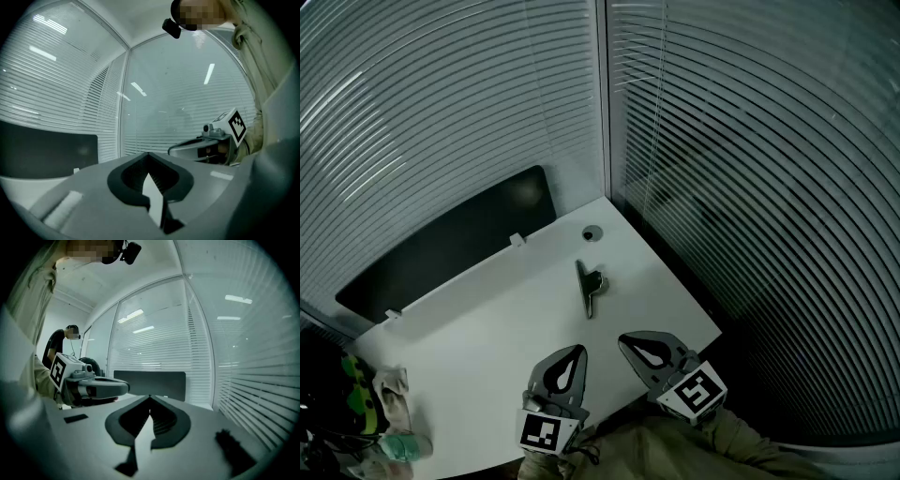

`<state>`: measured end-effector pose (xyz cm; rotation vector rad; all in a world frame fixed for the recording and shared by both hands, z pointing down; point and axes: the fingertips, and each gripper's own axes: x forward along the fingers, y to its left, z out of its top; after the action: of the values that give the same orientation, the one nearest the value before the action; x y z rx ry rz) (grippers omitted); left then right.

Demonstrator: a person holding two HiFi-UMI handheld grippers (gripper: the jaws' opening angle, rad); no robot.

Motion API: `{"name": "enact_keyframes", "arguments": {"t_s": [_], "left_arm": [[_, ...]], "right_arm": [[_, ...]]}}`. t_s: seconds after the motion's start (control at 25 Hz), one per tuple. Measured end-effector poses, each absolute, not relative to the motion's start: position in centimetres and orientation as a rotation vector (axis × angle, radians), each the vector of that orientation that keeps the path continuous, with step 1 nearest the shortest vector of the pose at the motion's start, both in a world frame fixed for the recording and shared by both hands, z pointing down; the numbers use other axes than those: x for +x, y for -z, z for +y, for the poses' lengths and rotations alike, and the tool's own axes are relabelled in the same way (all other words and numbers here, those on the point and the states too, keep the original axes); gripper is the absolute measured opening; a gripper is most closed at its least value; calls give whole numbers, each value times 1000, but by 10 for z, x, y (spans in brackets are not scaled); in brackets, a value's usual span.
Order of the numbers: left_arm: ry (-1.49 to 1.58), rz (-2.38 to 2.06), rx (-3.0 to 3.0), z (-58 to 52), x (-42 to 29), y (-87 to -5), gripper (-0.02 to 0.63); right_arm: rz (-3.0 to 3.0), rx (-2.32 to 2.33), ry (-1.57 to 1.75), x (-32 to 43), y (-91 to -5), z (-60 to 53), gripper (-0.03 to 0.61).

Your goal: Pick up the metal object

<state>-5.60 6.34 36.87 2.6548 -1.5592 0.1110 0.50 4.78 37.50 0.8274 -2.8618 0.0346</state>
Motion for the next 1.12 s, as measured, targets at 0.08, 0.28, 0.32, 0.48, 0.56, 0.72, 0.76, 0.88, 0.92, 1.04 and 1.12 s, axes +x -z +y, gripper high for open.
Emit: {"name": "enact_keyframes", "arguments": {"t_s": [0.08, 0.28, 0.32, 0.48, 0.56, 0.72, 0.76, 0.88, 0.92, 1.04, 1.12], "left_arm": [[-112, -1559, 2653, 61, -57, -369, 6], [-111, -1584, 2650, 55, -62, -377, 6], [-112, -1584, 2645, 53, -62, -378, 6], [-124, -1566, 2622, 47, -61, -382, 6], [-126, -1566, 2626, 43, -61, -381, 6], [-130, -1562, 2624, 29, -60, -381, 6], [-132, -1560, 2623, 26, -60, -381, 6], [-135, -1568, 2638, 16, -62, -382, 6], [-129, -1562, 2658, 12, -62, -383, 6], [-131, -1533, 2661, 3, -58, -387, 6], [-144, -1528, 2632, -2, -58, -387, 6]], "right_arm": [[-2868, 818, -43, 3, -376, 44, 3], [-2878, 795, -22, -3, -374, 36, 3], [-2879, 790, -24, -4, -376, 34, 3], [-2871, 762, -17, -6, -382, 25, 3], [-2876, 757, -15, -9, -381, 20, 3], [-2856, 742, -41, -9, -390, 10, 3], [-2852, 742, -48, -10, -391, 8, 3], [-2842, 743, -60, -11, -393, 4, 3], [-2838, 744, -63, -10, -395, 2, 3], [-2834, 744, -60, -9, -398, -5, 3], [-2829, 745, -55, -8, -399, -9, 3]]}}
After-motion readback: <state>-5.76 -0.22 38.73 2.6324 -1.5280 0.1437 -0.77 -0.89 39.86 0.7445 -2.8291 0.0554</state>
